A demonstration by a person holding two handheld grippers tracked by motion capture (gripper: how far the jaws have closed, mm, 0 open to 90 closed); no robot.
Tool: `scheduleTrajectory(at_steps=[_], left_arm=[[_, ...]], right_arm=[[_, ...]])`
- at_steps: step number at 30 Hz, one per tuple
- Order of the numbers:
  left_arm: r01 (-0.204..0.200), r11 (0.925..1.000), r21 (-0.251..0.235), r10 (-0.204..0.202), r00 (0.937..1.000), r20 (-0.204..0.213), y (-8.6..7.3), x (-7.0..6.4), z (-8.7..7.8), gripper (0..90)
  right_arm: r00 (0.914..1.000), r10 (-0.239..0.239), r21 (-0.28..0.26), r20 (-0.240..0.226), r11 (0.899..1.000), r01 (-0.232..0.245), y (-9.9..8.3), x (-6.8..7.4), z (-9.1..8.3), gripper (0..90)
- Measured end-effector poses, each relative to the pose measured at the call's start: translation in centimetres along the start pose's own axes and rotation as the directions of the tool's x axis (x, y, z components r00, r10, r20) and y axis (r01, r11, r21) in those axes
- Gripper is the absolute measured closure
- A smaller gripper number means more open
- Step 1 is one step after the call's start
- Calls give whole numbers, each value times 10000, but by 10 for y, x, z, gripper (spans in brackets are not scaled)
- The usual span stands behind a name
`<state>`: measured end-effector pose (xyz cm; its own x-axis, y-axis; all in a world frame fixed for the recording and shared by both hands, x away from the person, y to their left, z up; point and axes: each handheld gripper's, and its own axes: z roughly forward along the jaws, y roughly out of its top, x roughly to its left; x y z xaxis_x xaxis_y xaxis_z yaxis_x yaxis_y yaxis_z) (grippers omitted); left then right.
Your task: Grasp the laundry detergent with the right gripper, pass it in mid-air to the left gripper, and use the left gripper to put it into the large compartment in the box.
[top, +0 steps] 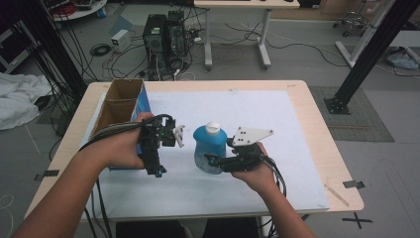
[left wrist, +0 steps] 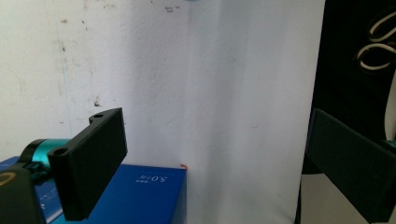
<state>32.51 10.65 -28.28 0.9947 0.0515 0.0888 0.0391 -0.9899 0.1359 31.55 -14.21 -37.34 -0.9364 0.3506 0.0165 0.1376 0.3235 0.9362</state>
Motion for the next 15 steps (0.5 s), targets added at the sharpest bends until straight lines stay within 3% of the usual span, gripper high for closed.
scheduleTrajectory(at_steps=[8, 15], left_arm=[[-295, 9995, -66, 295, 9996, 26, 13, -1, -10, 56], [-689, 9976, -32, 689, 9976, 60, 28, -6, -17, 56]], right_arm=[[9912, -515, -39, -1219, 9987, 514, 0, 10, 7, 476], [9707, -852, -29, -2245, 9962, 868, -2, 17, 14, 477]])
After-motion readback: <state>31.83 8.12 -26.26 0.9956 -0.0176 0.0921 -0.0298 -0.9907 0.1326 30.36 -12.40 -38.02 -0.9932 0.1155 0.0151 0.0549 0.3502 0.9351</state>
